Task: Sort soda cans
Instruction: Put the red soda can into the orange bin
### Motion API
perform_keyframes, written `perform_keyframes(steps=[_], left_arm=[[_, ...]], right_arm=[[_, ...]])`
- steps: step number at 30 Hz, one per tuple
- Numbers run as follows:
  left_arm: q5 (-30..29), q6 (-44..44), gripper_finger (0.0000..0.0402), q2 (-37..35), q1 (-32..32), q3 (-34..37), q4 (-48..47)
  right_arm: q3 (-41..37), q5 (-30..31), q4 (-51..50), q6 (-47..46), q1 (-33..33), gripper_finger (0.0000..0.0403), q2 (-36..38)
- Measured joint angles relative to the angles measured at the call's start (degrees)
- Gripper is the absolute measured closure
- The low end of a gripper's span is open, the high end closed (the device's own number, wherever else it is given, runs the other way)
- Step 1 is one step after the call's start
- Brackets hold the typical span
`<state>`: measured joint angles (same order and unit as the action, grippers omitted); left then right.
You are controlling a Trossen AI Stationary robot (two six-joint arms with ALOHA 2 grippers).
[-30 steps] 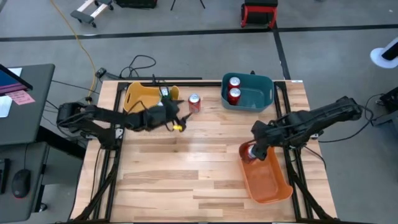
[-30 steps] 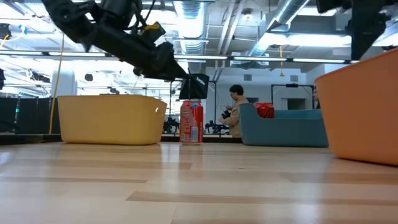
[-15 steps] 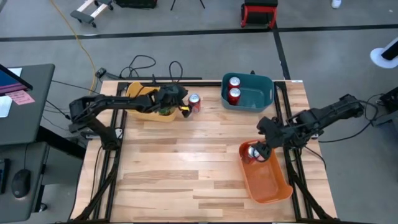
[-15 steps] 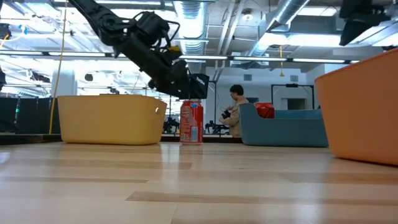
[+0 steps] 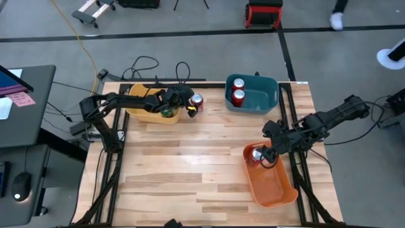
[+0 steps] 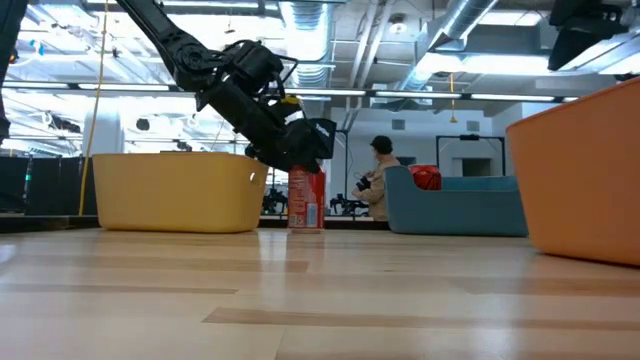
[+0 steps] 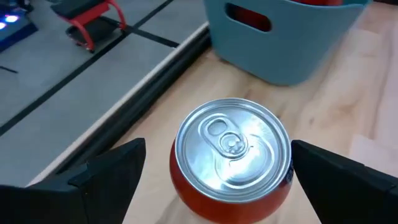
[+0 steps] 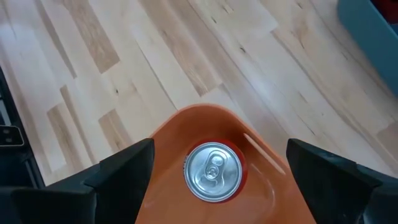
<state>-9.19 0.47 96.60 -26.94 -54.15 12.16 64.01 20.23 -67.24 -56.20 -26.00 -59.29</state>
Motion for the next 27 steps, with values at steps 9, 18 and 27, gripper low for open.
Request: perform_keyframes(steps=[9,18,27], left_arm=[[3.76,0.44,0.0060,1.95,-0.09,-0.03,3.17],[4.18,0.86,0.0077,3.80,-0.26,-0.18,5.46],[6.47,2.38,0.0122,3.91,0.14,-2.89,0.69]], right_arm=[[0.00,0.06,0.10,0.09,1.03,0.0019,-0.02],[0.00,-0.01,0.25,0.11,1.03,0.0019,-0.01],[0.00,-0.02,0.32,0.58,1.03,0.0019,0.05]])
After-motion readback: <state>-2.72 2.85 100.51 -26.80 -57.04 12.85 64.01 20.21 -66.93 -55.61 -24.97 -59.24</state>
